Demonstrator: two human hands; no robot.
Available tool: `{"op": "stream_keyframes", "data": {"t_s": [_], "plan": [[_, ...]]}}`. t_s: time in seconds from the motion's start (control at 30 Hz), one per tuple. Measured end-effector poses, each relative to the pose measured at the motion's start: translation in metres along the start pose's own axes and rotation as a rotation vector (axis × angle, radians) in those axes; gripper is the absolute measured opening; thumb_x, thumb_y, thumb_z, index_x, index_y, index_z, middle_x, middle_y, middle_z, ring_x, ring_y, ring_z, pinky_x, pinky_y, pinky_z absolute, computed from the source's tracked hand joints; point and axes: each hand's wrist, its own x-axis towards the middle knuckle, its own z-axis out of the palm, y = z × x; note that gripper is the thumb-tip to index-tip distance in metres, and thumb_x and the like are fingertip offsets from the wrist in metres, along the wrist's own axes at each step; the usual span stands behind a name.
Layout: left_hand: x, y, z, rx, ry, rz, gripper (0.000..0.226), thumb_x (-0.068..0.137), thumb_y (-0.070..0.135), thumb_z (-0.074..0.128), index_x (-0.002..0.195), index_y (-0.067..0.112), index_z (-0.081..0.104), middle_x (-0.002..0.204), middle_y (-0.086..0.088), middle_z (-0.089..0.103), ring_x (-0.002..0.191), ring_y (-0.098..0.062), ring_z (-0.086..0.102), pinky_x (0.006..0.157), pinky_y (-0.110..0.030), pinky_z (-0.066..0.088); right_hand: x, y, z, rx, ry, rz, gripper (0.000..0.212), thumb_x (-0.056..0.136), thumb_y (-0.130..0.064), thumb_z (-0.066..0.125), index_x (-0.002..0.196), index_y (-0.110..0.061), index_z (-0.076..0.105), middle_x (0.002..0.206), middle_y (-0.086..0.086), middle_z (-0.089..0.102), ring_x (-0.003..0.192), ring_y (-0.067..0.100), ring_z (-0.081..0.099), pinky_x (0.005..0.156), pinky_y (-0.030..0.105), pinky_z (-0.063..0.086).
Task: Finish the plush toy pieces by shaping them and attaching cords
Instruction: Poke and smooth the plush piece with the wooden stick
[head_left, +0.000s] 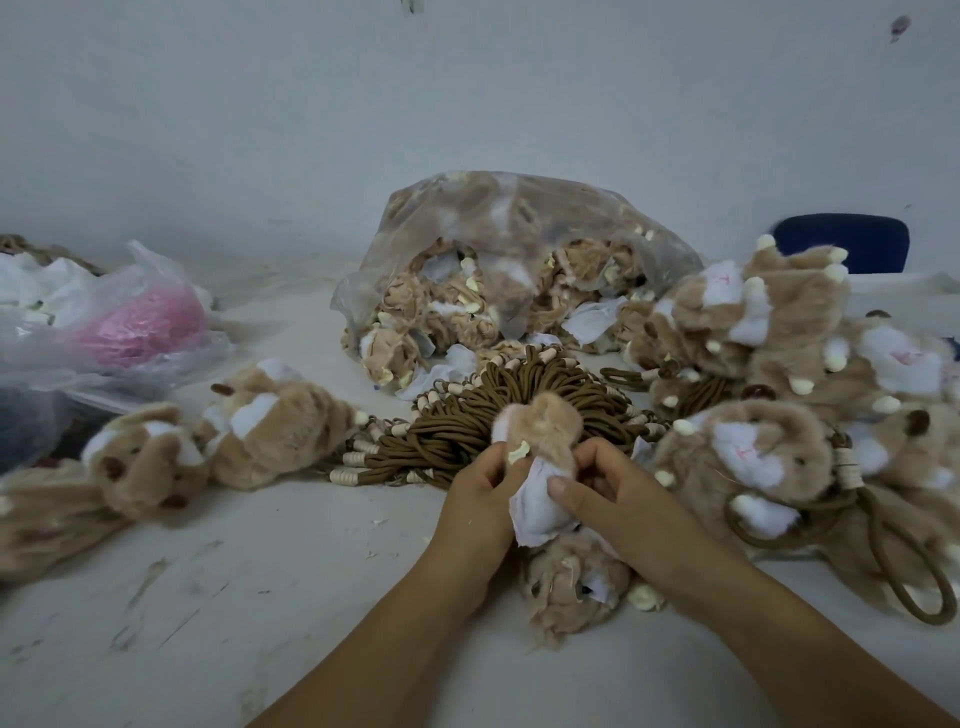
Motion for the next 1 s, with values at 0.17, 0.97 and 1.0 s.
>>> {"op": "stream_keyframes", "data": {"t_s": [0.17,0.97,1.0], "plan": [[-0.004,-0.001,0.006,-0.033,-0.054,0.021,0.018,0.095,0.032,0.06,0.084,0.028,0.075,0.087,-0.008,0.074,0.083,-0.019,0.069,0.077,-0.036,0.056,0.003,0.003,0.003,-0.093,0.189,0.017,0.019,0.089,-0.045,0.057,0.08,-0.028,0.055,0.066,-0.008,0.055,0.062,0.007,0.051,0.063,0.037,0.045],[0.005,-0.007,0.0,-0.114,0.027,-0.033,0.007,0.09,0.011,0.063,0.087,0.018,0.062,0.081,-0.011,0.065,0.068,-0.02,0.061,0.056,-0.031,0.049,-0.003,0.0,0.009,-0.451,0.154,-0.277,0.025,0.087,-0.045,0.05,0.079,-0.023,0.042,0.075,-0.007,0.046,0.058,0.005,0.046,0.051,0.019,0.038],[0.005,-0.007,-0.001,-0.123,0.029,-0.032,0.012,0.091,0.011,0.062,0.084,0.021,0.062,0.08,-0.01,0.065,0.066,-0.018,0.061,0.055,-0.031,0.049,-0.003,0.0,0.009,-0.393,0.147,-0.226,0.031,0.083,-0.055,0.053,0.082,-0.025,0.045,0.076,-0.007,0.05,0.059,0.003,0.05,0.051,0.018,0.04]]}}
